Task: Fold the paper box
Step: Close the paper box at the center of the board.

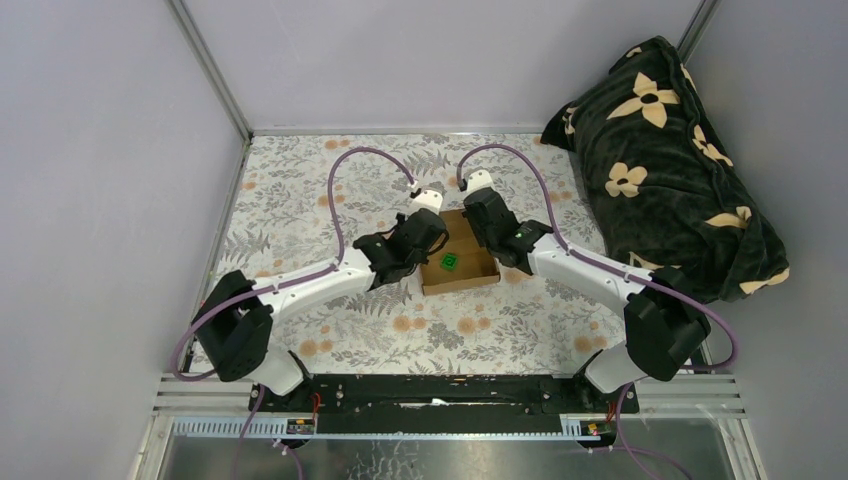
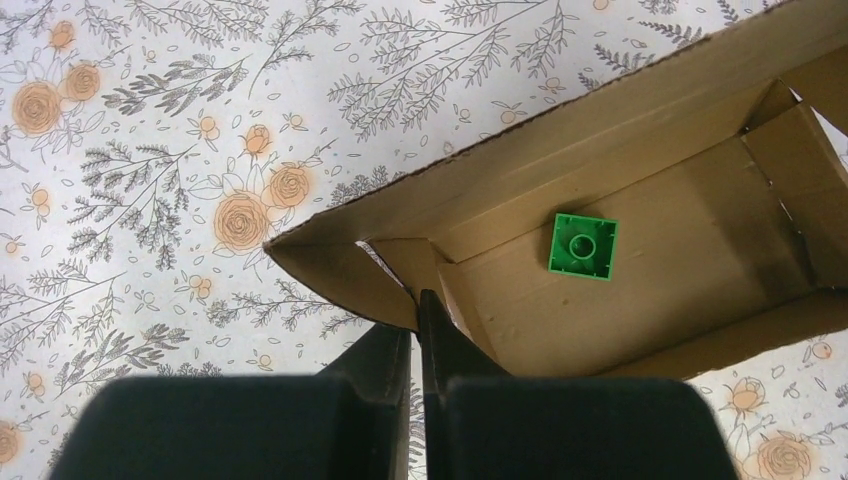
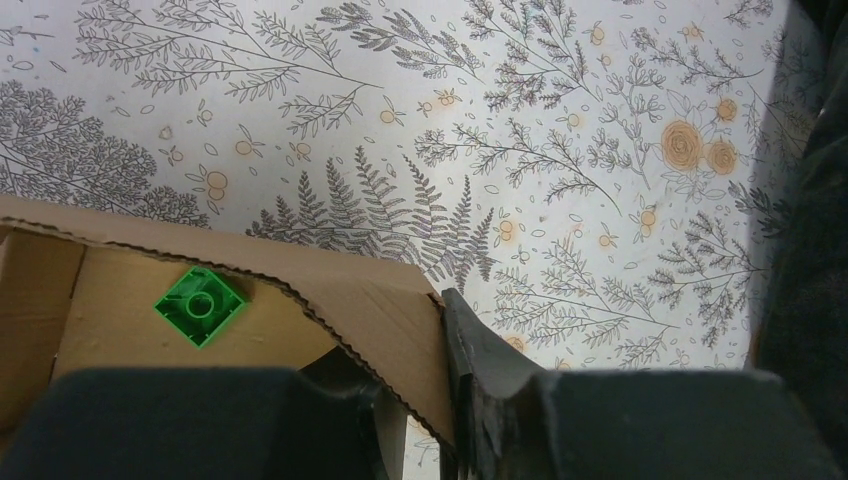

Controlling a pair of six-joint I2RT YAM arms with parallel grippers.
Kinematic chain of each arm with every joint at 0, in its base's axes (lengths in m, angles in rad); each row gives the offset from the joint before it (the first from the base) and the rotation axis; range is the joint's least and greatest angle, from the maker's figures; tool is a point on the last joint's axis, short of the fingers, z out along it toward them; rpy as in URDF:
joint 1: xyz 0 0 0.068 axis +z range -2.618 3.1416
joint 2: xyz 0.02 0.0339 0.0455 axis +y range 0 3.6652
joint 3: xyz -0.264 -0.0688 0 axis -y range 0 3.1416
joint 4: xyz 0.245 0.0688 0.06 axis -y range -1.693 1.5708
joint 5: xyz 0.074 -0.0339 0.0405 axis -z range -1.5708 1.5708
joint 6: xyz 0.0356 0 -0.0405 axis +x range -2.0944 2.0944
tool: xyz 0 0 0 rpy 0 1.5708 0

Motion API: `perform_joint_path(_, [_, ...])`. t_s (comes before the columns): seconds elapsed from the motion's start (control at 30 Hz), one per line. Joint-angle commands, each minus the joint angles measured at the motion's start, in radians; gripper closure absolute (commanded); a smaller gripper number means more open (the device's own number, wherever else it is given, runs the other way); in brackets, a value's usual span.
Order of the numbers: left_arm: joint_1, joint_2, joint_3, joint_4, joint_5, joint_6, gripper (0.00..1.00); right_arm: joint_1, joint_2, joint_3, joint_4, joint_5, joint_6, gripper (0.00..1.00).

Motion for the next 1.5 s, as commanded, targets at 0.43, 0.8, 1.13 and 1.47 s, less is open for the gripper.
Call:
perform_joint_path(0.43, [-0.073,0.063,0.109,0.114,-0.044,-0.093,0.94,0.087,-0.03,-0.024,0.205,-0.004,0.172,0.77])
perform_joint_path(0.8, [-0.084,0.05,0.072,0.118,-0.059,-0.11,0.94,0.092,-0.006,-0.013,0.178,0.035,0.266,0.77])
perform_joint_path(1.13, [-0.085,0.045,0.071,0.12,-0.061,-0.109,0.94,0.092,0.021,0.042,0.099,0.052,0.338,0.77])
perform_joint_path(1.47, [-0.087,0.03,0.039,0.133,-0.06,-0.121,0.94,0.096,0.018,0.026,0.075,0.114,0.41,0.77])
